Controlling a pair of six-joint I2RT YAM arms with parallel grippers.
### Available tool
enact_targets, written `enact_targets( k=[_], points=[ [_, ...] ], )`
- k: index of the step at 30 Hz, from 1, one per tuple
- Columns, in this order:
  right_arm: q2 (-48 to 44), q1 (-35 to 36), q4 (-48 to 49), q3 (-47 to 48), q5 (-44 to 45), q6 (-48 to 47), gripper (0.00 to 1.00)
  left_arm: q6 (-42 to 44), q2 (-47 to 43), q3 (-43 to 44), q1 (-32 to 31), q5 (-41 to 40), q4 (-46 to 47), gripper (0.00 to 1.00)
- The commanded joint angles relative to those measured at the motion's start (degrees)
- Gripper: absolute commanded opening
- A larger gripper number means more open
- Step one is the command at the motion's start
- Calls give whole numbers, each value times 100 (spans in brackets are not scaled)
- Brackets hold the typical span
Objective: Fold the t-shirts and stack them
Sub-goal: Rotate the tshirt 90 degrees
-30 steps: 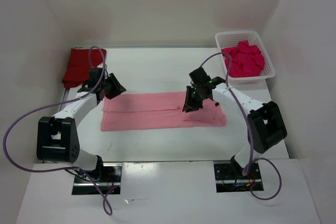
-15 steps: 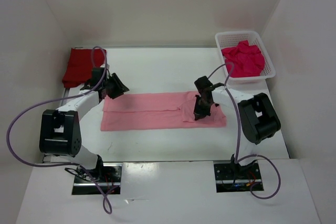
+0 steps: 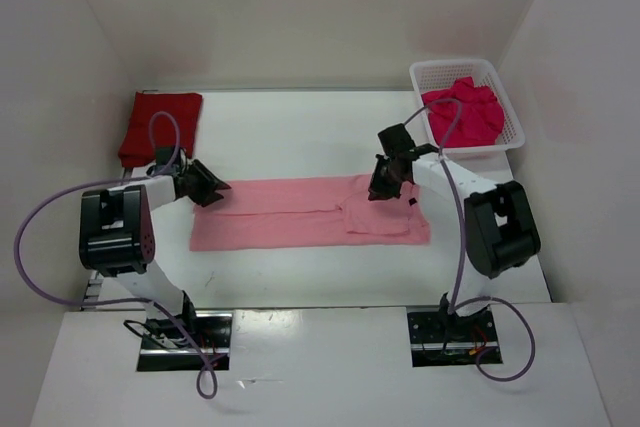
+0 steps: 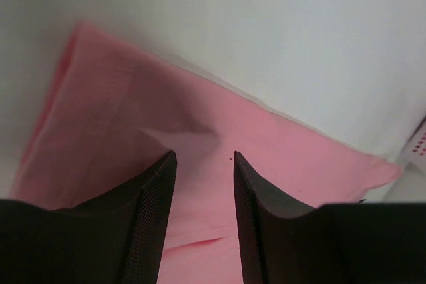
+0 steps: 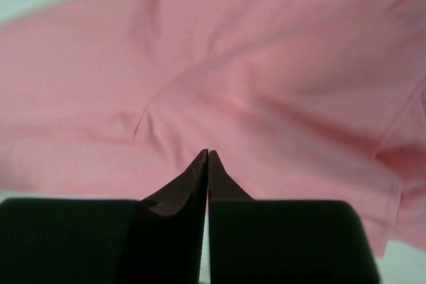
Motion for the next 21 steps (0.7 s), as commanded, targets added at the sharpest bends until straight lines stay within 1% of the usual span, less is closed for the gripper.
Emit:
enact_targets(
  k=[1, 2, 3, 5, 6, 7, 8, 10, 11, 12, 13, 14, 15, 16, 17, 18, 19, 20, 21],
  points=[
    [756, -124, 523, 216, 371, 99, 2, -230, -196, -329, 492, 151, -53, 48],
    [1089, -124, 585, 269, 468, 100, 0, -169, -311, -329, 493, 151, -157, 48],
    [1223, -124, 716, 374, 521, 100, 0, -168, -434, -268, 493, 151, -219, 47],
    [1652, -124, 717, 689, 591, 100, 0, -115, -890, -188, 493, 151, -325, 43],
    [1811, -124, 769, 839, 592, 100, 0, -115, -1249, -188, 406, 151, -377, 43],
    [1987, -124, 770, 1023, 592, 100, 0, -46, -1409, -110, 336, 151, -474, 43],
    [2171, -124, 770, 1486, 470, 100, 0, 33, -1550, -39, 248, 64, -475, 41],
    [2874, -124, 648, 2225, 407, 47, 0, 34, -1875, -39, -86, 64, -544, 41],
    [3190, -124, 543, 3299, 329, -14, 0, 34, -1972, -39, -218, 64, -597, 40],
    [3985, -124, 385, 4015, 206, -67, 0, 34, -2147, -108, -497, 64, -598, 40],
    [4462, -55, -182, 5832, 92, -128, 0, 34, -2236, -109, -648, 11, -650, 38],
    [4972, 33, -579, 6964, -162, -199, 2, 34, -2315, -196, -789, 11, -729, 38],
    [6091, 86, -1036, 8228, -330, -199, 4, 34, -2438, -284, -921, 11, -825, 38],
    [6693, 148, -1911, 9703, -523, -199, 7, -18, -2491, -285, -1174, 11, -887, 38],
    [7213, 200, -1867, 11492, -1212, 10, 19, -71, -2544, -363, -1299, 11, -949, 38],
    [6122, 149, -866, 9692, -1541, 186, 24, -71, -2544, -451, -1552, 11, -1010, 38],
    [5606, 148, -604, 9082, -1492, 187, 28, -176, -2614, -530, -1659, 11, -1011, 38],
    [5140, 235, -488, 8641, -1004, -13, 37, -325, -2667, -609, -1773, 11, -889, 38],
    [4735, 297, -487, 8323, -860, -180, 43, -396, -2667, -680, -1870, 11, -818, 38]
  ],
)
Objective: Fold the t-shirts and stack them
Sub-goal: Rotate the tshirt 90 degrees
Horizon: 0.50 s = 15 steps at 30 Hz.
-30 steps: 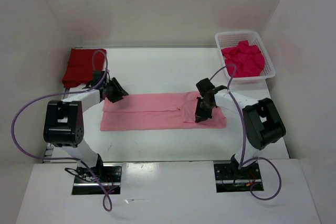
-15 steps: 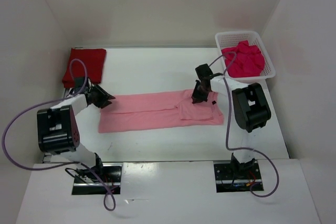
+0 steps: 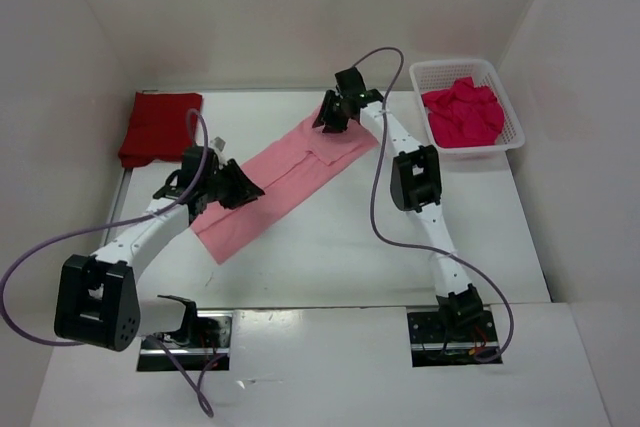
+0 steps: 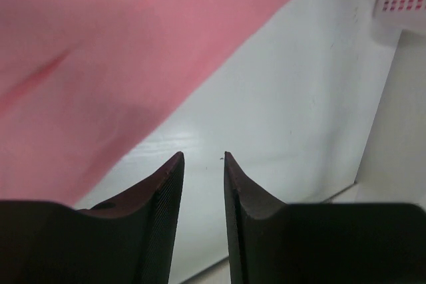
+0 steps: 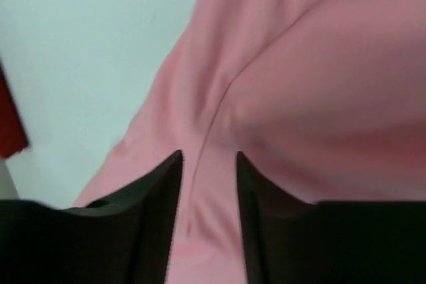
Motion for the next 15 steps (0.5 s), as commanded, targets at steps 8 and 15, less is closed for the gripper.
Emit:
enact_targets(
  k=[8, 15],
  points=[
    [-5254, 711, 1636, -5407, -351, 72, 5, -32, 459, 294, -698, -122, 93, 14],
    [-5985, 732, 2235, -8064, 35, 346, 0, 523, 582, 830, -267, -176, -127, 10]
  ],
)
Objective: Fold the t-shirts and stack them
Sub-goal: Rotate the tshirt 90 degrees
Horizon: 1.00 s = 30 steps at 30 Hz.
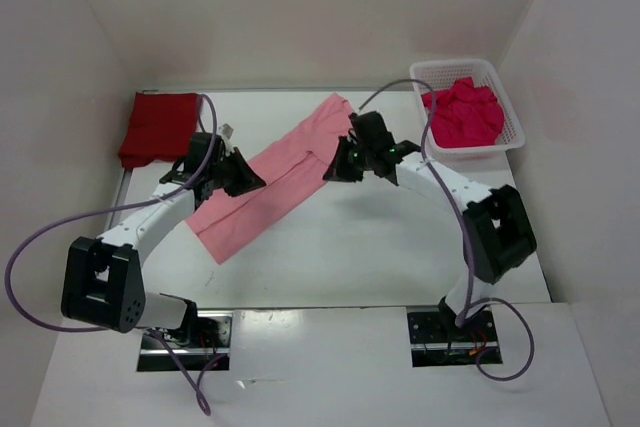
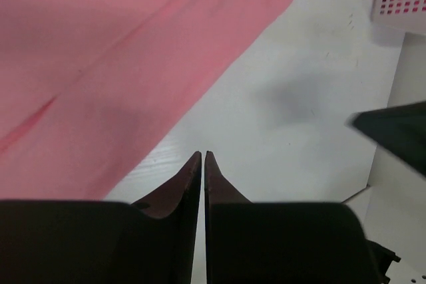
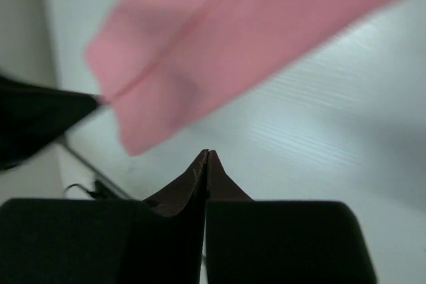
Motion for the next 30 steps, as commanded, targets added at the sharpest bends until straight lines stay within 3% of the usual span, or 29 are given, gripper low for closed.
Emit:
enact_targets(
  k=[1, 9, 15, 18, 24, 25, 26, 28, 29, 30],
  points=[
    [375, -318, 191, -641, 400, 80, 0, 385, 38, 293, 227, 8, 17, 10],
    [1956, -1100, -169, 500, 1113, -711, 0, 333, -76, 30, 227, 298, 123, 13],
    [3125, -1338, -502, 1423, 1649, -774, 0, 333, -349, -102, 227, 350, 123, 15],
    [3817, -1338, -722, 2292, 1579, -826, 0, 281, -349, -155, 227, 403, 123, 16],
    [5024, -1338, -1829, 5103, 1271, -879, 1, 333, -410, -32, 227, 456, 0, 18],
    [4964, -1338, -1978, 5168, 1271, -879, 4, 333, -410, 47, 227, 456, 0, 20],
    [4833, -1277, -1979, 5116, 1271, -801, 13, 333, -410, 108, 227, 456, -52, 21],
    [3982, -1277, -1597, 4180, 1271, -651, 28, 386, -410, 170, 227, 456, -105, 22],
    [3579, -1199, -1314, 3636, 1271, -477, 42, 447, -410, 249, 227, 404, -106, 24],
    [2792, -1198, -1024, 2508, 1036, -370, 47, 543, -410, 249, 227, 299, -184, 24]
  ],
)
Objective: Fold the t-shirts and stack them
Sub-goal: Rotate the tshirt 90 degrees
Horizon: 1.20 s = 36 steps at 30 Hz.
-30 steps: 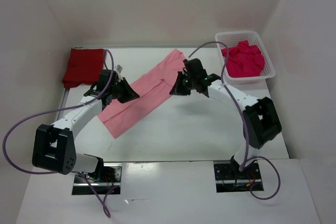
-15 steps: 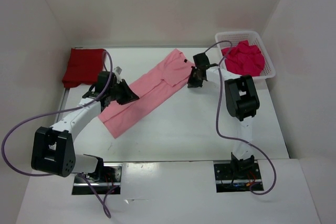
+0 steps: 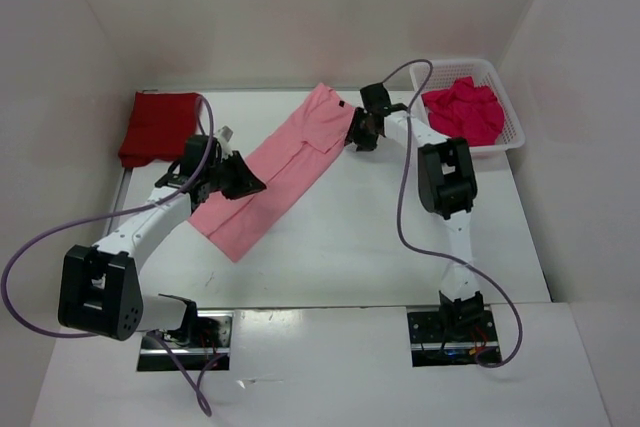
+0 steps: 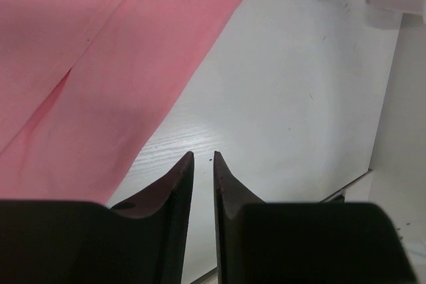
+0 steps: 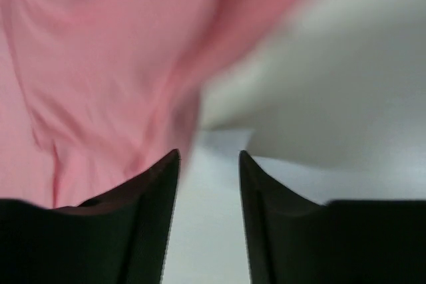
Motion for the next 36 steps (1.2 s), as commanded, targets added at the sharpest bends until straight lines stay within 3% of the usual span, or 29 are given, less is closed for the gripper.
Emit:
enact_targets(
  k=[1, 2, 5, 8, 11, 18, 21, 25, 29, 34, 36],
  points=[
    [-1851, 370, 605, -1796, -323, 343, 51, 264, -165, 387, 54, -86, -132, 25],
    [-2124, 529, 757, -2619, -428, 561, 56, 351, -165, 388, 116, -87, -133, 25],
    [-2732, 1460, 1451, -3800, -1052, 1158, 64, 492, -87, 388, 537, -140, -194, 26],
    [-2733, 2392, 2092, -4208, -1396, 1869, 65, 563, 71, 388, 968, -17, -326, 26],
    [-2435, 2884, 2612, -4209, -1527, 2294, 65, 538, 72, 265, 1223, 150, -274, 29],
    [-1240, 3536, 2823, -3524, -1344, 3015, 55, 423, 10, 81, 1391, 238, -212, 32],
    [-827, 3537, 2824, -3243, -1151, 3173, 44, 423, -42, 18, 1391, 238, -211, 34],
    [-764, 3484, 2526, -3171, -887, 3043, 11, 616, -218, -34, 1391, 124, -326, 35],
    [-1728, 3081, 2148, -4092, -782, 2500, 1, 783, -218, -34, 1233, -25, -476, 36],
    [-3616, 2247, 1166, -5804, -834, 1479, 1, 783, -25, -174, 488, 220, -476, 41],
    [-3979, 2183, 962, -6185, -834, 1232, 13, 836, 54, -324, 162, 352, -703, 43]
  ],
)
